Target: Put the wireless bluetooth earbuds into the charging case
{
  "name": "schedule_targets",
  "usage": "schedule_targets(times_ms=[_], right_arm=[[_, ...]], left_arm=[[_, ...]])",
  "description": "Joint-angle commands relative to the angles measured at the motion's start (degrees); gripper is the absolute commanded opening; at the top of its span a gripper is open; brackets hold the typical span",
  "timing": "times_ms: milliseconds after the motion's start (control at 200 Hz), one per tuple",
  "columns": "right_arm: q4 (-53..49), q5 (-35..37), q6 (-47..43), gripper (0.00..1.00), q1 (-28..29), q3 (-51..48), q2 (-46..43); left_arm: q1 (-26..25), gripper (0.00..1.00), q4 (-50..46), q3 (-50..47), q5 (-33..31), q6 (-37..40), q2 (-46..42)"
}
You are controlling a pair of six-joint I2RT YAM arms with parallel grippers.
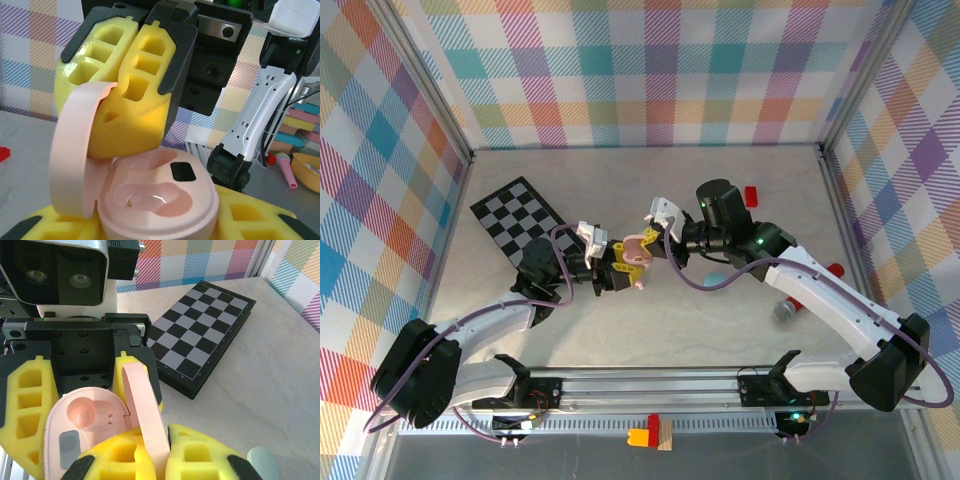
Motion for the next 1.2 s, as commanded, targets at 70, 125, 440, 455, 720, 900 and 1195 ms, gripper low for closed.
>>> schedule_targets(times_ms=[70,125,440,455,720,900,1195], right_arm=[[3.1,-0.5,0.6,0.01,0.3,-0.8,-1.5],[3.9,-0.4,1.0,0.03,0.4,-1.2,-2.1],[9.6,0.2,7.7,0.51,-0.8,-3.8,-6.3],[10.1,-0.1,8.1,0.52,-1.0,-4.2,-6.7],[24.7,-5.1,23.9,0.63,-8.5,-15.5,-17.2],[26.9,-1.0,32.4,0.63,-13.2,-21.2,-21.9],[13.5,5.6,40.1,0.62,-17.1,-21.3,-13.9]], left_arm=[[-0.4,0.38,4.8,0.0,0.8,-0.1,0.0],[-0.4,0.38,4.8,-0.1,0.6,0.1,0.0],[-0.3,0.38,3.3,-0.6,-0.5,3.8,-0.8],[-0.3,0.38,3.3,-0.6,-0.5,4.0,-0.8],[0.2,0.38,3.6,-1.1,-1.1,5.2,-1.0],[0.3,0.38,3.8,-0.9,-0.7,5.4,-1.2],[0.5,0.38,5.6,-0.9,-0.5,4.8,-1.7]])
